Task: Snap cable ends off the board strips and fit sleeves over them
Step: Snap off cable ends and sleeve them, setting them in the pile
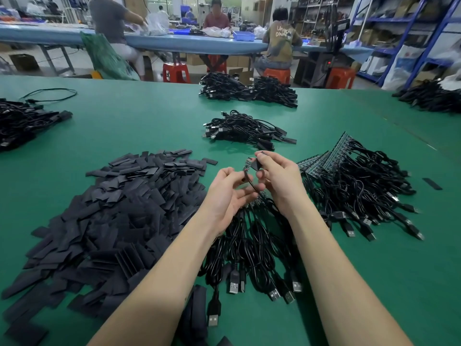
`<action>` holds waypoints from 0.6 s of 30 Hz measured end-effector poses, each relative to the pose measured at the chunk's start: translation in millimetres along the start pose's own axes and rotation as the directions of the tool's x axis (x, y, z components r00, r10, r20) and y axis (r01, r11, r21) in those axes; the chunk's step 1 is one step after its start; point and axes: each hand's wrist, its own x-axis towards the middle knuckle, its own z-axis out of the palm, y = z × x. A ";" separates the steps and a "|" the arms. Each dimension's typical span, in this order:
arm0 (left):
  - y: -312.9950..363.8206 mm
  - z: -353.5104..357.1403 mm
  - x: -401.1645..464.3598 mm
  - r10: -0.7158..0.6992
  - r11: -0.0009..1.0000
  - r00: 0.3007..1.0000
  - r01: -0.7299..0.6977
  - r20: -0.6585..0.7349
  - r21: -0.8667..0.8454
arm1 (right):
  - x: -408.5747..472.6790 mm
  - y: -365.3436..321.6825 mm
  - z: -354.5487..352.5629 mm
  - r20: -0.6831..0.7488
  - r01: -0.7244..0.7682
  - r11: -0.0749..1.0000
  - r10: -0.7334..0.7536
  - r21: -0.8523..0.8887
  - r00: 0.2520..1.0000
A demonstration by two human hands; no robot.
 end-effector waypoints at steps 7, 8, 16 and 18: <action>-0.9 1.4 0.5 0.000 0.999 1.000 0.000 0.006 0.047 | 1.9 -9.1 -17.7 0.146 -0.081 0.995 0.072 0.053 0.987; -1.6 0.9 0.6 0.009 0.997 1.000 -0.010 0.012 0.079 | 1.7 -9.5 -20.0 0.171 -0.085 0.994 0.071 0.072 0.983; -1.7 -0.8 -2.5 0.013 0.996 0.998 -0.019 0.055 0.093 | 0.2 -14.7 -26.9 0.158 -0.039 0.982 0.010 0.183 0.987; -1.6 -1.2 -3.2 0.014 0.994 0.998 -0.020 0.058 0.104 | -1.3 -15.4 -26.6 0.146 -0.026 0.979 -0.003 0.200 0.989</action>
